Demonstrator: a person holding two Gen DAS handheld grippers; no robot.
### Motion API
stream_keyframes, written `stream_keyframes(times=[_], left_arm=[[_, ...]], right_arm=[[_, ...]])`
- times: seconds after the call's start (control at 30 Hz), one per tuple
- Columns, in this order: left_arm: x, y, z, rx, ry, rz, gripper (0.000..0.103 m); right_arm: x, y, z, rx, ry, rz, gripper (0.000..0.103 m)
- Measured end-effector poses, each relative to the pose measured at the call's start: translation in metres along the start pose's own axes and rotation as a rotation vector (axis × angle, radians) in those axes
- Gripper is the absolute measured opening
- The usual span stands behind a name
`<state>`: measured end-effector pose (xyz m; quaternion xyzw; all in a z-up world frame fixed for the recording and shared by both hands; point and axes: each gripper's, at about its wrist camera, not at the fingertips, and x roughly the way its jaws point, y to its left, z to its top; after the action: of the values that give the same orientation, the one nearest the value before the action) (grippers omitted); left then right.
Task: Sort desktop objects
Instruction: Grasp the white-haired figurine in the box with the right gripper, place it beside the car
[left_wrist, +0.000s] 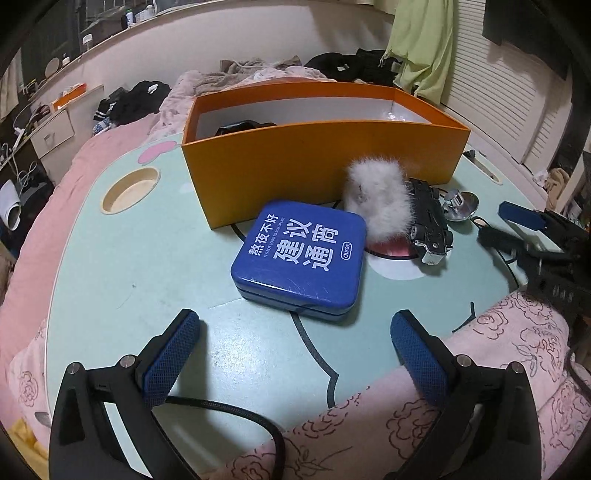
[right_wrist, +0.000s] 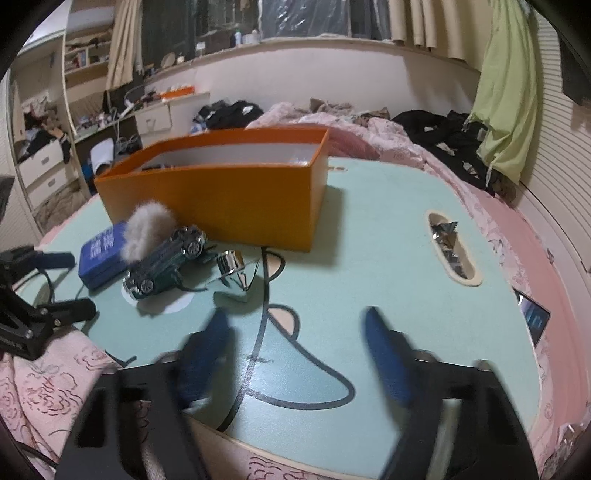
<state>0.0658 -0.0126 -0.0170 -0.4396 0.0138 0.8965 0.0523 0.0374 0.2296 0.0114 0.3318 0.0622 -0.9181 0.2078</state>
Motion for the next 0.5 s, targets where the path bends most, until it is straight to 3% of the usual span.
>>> stream_keyframes(times=[0.1,0.2,0.3,0.37,0.43,0.5], left_arm=[[-0.002,-0.002,-0.003,0.000,-0.004,0.001,0.103],[-0.003,-0.004,-0.004,-0.001,-0.006,0.002,0.103],[-0.003,-0.003,-0.003,-0.001,-0.007,0.002,0.103],[-0.003,-0.003,-0.003,-0.001,-0.007,0.001,0.103],[-0.003,-0.003,-0.003,0.000,-0.011,0.000,0.103],[-0.004,-0.002,-0.003,0.000,-0.014,0.000,0.103]], right_arm=[[-0.016,-0.005,0.028,0.054,-0.068,0.059,0.052],[-0.018,0.005,0.074,0.000,-0.064,0.093,0.052],[0.014,0.020,0.127,-0.068,0.124,0.114,0.052],[0.053,0.023,0.154,-0.041,0.325,0.155,0.051],[0.080,0.025,0.165,-0.037,0.415,0.134,0.042],[0.109,0.028,0.170,-0.057,0.501,0.076,0.040]])
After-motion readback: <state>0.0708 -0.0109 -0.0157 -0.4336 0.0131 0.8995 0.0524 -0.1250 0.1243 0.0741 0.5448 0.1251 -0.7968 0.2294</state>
